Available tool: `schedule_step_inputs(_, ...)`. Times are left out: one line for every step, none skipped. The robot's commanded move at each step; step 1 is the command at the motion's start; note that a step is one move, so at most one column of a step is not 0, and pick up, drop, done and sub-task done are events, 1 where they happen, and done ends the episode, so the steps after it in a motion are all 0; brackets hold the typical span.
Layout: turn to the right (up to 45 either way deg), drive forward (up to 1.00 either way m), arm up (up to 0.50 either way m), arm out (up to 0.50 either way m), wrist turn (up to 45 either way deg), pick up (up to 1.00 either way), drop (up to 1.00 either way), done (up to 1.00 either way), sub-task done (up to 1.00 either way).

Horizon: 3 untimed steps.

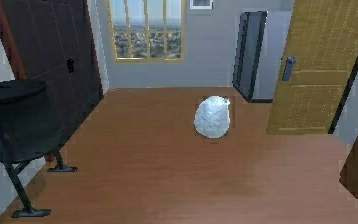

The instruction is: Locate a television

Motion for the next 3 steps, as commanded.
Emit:
schedule_step_inputs(0.0, 0.55, 0.0, 0.0, 0.0, 0.0, 0.0, 0.0, 0.0)
schedule_step_inputs(-6.0, 0.0, 0.0, 0.0, 0.0, 0.0, 0.0, 0.0, 0.0)
schedule_step_inputs(0.0, 1.0, 0.0, 0.0, 0.0, 0.0, 0.0, 0.0, 0.0)
